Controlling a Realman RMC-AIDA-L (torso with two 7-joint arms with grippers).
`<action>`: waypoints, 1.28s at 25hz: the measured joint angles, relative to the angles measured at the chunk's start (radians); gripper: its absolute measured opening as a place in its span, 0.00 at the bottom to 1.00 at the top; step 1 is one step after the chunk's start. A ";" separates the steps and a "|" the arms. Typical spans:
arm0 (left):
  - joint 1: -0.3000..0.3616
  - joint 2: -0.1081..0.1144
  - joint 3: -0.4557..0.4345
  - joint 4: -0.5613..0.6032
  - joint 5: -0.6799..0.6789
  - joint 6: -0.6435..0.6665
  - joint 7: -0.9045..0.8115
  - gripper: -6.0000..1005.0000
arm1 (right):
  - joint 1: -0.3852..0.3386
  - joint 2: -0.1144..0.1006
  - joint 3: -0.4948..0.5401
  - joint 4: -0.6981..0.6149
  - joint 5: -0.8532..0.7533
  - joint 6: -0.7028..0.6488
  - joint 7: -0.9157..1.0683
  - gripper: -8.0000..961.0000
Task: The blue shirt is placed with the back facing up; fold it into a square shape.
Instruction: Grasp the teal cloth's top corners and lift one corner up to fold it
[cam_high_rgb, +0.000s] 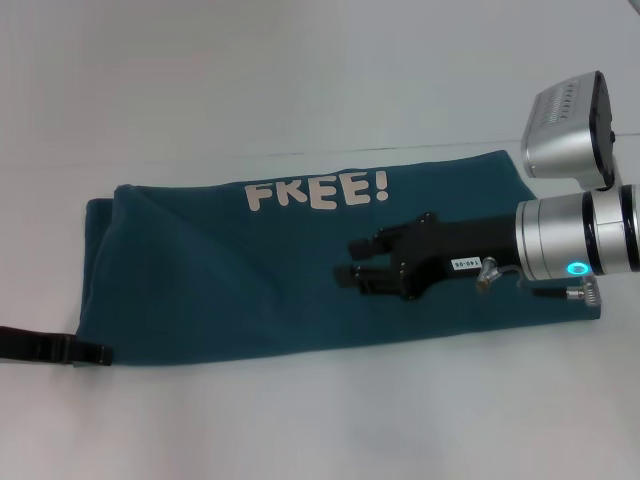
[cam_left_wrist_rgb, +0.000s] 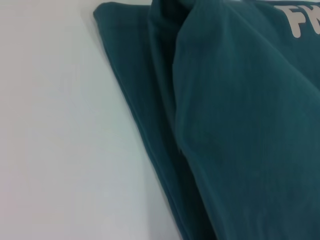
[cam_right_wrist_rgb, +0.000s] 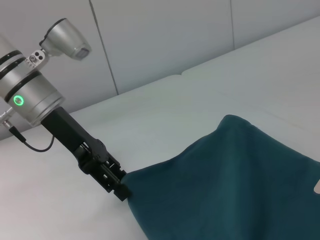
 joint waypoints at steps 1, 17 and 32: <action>-0.001 0.000 0.000 -0.002 0.000 -0.001 0.000 0.67 | 0.000 0.000 0.000 0.000 0.000 -0.001 0.000 0.48; -0.051 0.013 0.000 -0.092 0.021 -0.015 -0.003 0.62 | -0.003 0.002 0.002 0.004 0.002 0.002 0.002 0.47; -0.064 -0.002 -0.002 -0.082 0.012 -0.012 -0.003 0.38 | -0.010 0.003 0.002 0.007 0.004 0.003 -0.004 0.47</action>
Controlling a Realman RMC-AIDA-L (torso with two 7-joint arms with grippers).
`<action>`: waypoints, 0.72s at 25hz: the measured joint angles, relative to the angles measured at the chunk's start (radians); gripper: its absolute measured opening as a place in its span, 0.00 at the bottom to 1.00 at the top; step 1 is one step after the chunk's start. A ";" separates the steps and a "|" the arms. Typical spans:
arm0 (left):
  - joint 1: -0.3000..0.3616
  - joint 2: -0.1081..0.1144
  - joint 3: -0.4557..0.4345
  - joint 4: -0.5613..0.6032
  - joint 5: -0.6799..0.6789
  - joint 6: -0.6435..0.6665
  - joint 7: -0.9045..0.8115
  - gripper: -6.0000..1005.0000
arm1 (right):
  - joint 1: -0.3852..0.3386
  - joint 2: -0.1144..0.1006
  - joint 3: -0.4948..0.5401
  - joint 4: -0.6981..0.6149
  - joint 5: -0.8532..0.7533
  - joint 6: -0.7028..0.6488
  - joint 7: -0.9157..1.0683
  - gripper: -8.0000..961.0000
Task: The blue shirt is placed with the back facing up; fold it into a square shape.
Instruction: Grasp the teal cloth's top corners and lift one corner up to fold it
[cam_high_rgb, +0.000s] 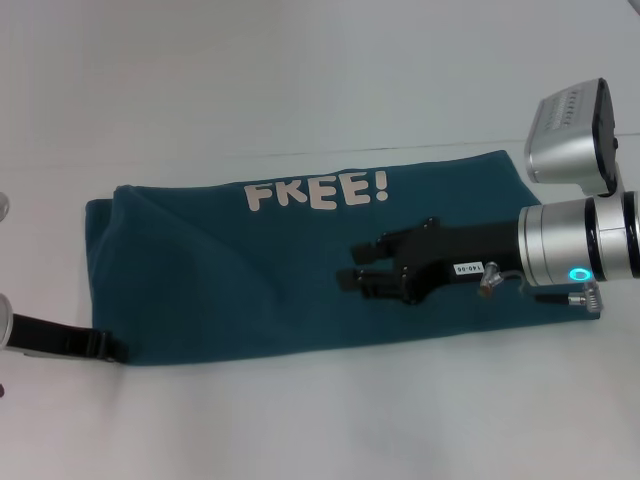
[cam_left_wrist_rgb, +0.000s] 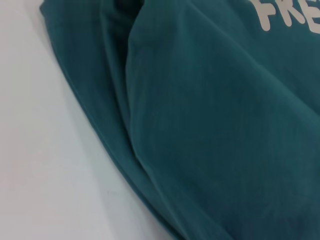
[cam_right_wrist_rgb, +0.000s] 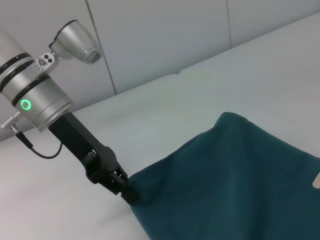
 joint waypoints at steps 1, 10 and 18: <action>-0.001 0.000 0.000 -0.001 0.000 -0.001 0.000 0.36 | 0.000 0.000 -0.001 0.000 0.000 0.000 0.000 0.47; -0.004 -0.003 -0.002 -0.004 -0.029 -0.013 0.003 0.04 | 0.002 0.001 -0.003 0.001 0.003 -0.005 -0.001 0.45; 0.006 0.009 0.001 -0.002 -0.135 0.015 0.014 0.05 | 0.000 0.002 0.004 0.036 0.018 0.022 -0.020 0.44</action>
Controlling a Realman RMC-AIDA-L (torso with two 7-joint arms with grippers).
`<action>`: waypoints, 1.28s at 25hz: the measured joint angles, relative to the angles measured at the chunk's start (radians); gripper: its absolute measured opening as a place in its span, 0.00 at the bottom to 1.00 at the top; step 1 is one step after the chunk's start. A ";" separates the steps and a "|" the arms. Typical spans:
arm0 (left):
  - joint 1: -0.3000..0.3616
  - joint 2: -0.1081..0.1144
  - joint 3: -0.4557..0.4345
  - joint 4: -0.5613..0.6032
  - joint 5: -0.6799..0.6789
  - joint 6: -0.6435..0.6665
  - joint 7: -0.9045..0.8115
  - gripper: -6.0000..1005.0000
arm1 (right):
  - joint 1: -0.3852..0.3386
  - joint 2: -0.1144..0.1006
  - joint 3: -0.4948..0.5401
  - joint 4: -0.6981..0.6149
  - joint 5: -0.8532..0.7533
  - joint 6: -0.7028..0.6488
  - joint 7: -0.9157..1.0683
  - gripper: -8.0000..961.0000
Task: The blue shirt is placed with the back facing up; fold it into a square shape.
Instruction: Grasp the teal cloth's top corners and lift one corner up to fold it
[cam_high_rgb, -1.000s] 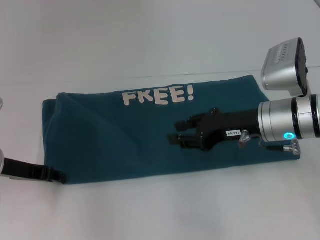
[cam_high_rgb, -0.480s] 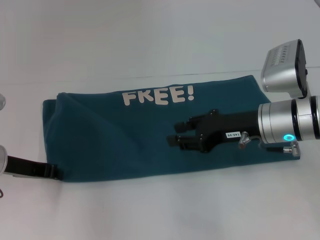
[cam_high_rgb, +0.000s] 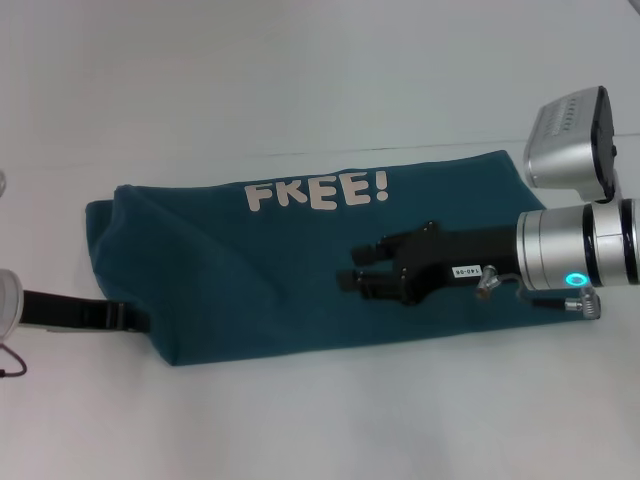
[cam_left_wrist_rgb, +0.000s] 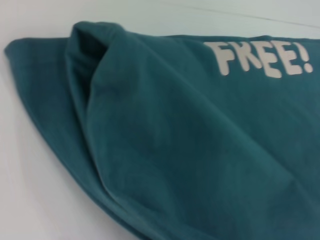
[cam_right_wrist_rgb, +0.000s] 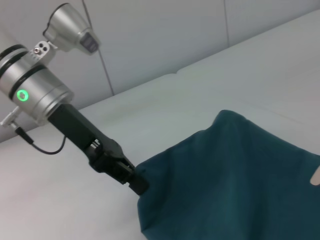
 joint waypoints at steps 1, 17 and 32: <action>-0.001 0.000 0.003 0.000 -0.013 0.005 0.002 0.05 | 0.000 0.000 0.001 0.006 0.008 0.006 -0.006 0.44; -0.076 0.047 0.002 -0.011 -0.189 0.095 -0.003 0.06 | -0.007 0.002 -0.007 0.238 0.294 0.204 -0.285 0.41; -0.195 0.069 -0.005 -0.016 -0.216 0.148 -0.007 0.08 | 0.112 0.016 -0.010 0.598 0.677 0.412 -0.685 0.18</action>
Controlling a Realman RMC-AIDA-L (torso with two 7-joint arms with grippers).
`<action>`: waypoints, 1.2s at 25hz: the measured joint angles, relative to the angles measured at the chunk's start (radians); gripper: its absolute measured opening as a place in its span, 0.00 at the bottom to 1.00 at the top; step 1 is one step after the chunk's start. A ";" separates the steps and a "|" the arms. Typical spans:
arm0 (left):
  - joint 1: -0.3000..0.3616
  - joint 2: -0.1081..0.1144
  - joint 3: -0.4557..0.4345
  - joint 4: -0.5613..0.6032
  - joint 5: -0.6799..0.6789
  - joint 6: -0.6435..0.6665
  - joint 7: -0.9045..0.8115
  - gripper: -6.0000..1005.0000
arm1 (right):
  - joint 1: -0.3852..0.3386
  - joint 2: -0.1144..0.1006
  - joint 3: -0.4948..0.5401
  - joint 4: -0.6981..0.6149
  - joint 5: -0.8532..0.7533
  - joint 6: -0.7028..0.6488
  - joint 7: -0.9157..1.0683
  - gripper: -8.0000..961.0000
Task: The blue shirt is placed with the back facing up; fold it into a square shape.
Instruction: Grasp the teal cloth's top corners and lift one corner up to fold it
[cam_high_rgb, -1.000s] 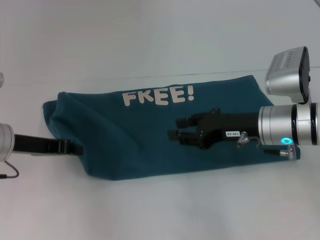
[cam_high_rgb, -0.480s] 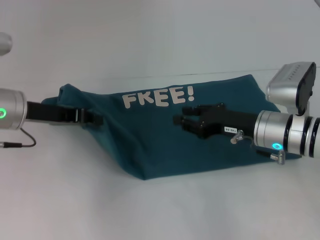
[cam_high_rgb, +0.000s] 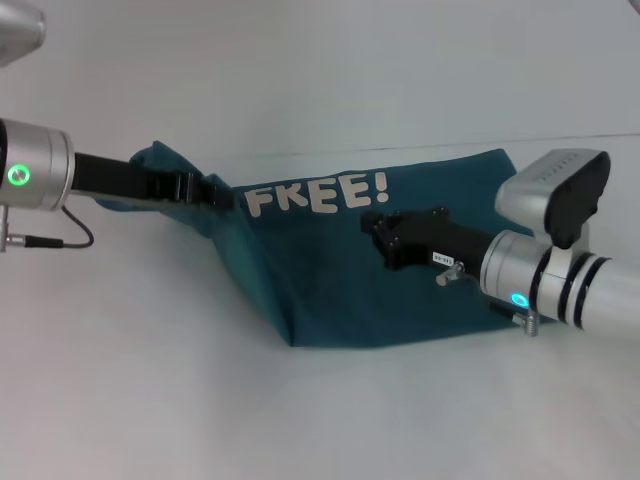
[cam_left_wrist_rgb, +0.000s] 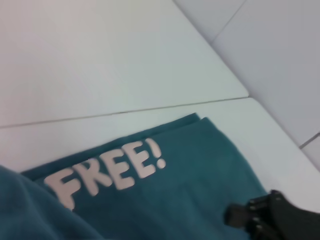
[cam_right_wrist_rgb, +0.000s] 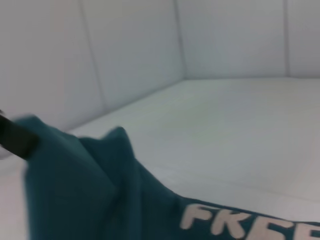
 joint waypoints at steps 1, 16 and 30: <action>-0.003 0.004 0.000 0.000 -0.009 0.005 -0.001 0.08 | 0.014 0.001 0.000 0.018 0.020 0.022 -0.016 0.15; -0.027 0.037 -0.015 -0.001 -0.119 0.052 -0.018 0.09 | 0.204 0.011 -0.081 0.144 0.050 0.214 -0.041 0.01; -0.056 0.049 -0.051 -0.001 -0.122 0.073 -0.019 0.10 | 0.265 0.011 -0.323 0.174 0.042 0.127 0.081 0.01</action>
